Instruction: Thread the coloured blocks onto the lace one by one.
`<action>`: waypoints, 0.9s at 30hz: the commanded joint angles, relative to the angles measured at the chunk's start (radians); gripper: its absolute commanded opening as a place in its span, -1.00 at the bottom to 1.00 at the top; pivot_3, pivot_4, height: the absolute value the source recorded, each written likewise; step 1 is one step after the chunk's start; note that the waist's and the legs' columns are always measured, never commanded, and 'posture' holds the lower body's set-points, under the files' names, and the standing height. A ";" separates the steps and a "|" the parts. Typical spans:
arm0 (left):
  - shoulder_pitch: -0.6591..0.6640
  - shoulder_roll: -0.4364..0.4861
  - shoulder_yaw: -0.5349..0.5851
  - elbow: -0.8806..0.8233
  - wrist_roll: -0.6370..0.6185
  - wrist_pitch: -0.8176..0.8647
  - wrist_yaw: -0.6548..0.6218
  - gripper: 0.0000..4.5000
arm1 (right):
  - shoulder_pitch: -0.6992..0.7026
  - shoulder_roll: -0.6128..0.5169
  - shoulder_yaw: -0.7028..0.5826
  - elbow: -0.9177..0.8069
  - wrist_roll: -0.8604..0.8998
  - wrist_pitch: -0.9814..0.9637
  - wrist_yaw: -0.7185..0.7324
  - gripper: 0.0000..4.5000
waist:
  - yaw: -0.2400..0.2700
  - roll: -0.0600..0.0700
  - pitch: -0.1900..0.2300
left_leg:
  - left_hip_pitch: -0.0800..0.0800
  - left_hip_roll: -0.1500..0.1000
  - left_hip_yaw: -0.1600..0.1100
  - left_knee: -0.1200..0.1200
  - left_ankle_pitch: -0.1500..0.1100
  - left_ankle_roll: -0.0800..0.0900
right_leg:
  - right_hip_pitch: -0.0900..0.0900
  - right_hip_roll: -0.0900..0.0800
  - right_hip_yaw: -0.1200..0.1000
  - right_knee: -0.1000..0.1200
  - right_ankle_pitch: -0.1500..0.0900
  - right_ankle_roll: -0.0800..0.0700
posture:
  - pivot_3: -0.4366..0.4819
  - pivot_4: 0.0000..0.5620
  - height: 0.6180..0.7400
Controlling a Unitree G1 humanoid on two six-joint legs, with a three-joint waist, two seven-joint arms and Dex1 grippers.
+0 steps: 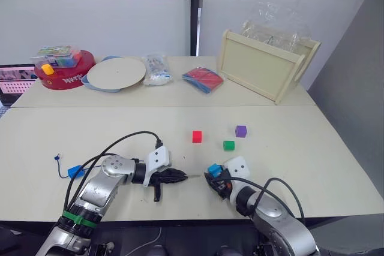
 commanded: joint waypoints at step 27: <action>0.096 0.036 0.056 -0.151 -0.025 0.056 0.054 -1.00 | -0.769 -0.284 0.160 0.965 -0.134 -0.821 1.215 0.64 | 0.001 -0.001 0.001 | -0.001 0.000 0.000 0.002 0.000 0.000 | 0.000 0.000 -0.001 -0.002 0.000 0.000 | -0.05 -0.47 1.00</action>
